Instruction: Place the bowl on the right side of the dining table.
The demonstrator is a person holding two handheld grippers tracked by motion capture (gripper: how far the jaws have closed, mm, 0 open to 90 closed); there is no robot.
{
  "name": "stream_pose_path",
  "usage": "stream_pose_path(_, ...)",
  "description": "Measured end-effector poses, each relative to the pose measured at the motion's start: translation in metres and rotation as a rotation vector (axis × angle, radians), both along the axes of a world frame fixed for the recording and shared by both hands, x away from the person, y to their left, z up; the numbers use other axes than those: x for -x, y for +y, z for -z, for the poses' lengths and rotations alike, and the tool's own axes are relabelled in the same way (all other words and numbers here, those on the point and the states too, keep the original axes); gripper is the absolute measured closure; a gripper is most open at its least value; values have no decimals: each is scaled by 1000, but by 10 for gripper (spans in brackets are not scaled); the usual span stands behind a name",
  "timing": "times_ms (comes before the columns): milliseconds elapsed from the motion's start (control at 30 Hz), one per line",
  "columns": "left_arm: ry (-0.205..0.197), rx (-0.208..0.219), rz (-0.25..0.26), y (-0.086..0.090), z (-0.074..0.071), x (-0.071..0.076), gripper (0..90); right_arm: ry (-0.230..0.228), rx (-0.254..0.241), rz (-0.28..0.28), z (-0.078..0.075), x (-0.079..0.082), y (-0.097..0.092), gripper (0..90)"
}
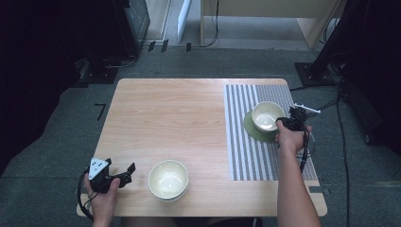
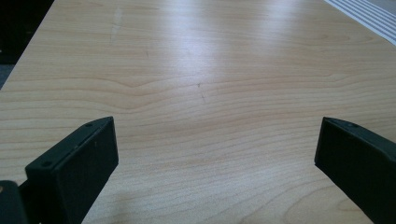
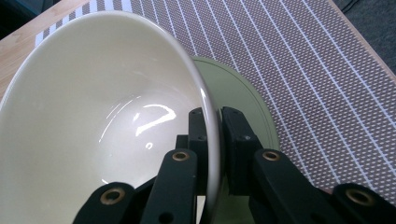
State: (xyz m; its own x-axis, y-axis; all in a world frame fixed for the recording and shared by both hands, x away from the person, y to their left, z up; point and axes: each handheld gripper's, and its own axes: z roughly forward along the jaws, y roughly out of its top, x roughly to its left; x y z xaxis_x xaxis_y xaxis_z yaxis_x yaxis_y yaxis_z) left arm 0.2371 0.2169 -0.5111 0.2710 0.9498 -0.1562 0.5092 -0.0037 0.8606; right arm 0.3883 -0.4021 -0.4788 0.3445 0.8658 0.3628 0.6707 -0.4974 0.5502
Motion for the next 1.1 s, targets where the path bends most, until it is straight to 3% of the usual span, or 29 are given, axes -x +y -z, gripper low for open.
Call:
stream_pose_path(667,-2,-16,1,-2,0,0,0,19,-74,31,5,-7,-3,820)
stream_pose_path(767,-3,-18,0,-2,0,0,0,6,-92,35,5,-7,-5,803)
stream_pose_path(1000,-3,-19,0,-2,0,0,0,-20,-84,29,3,-4,-8,785)
stream_pose_path(1100,-4,-18,-1,-2,0,1,0,-50,-99,22,1,-2,-10,704)
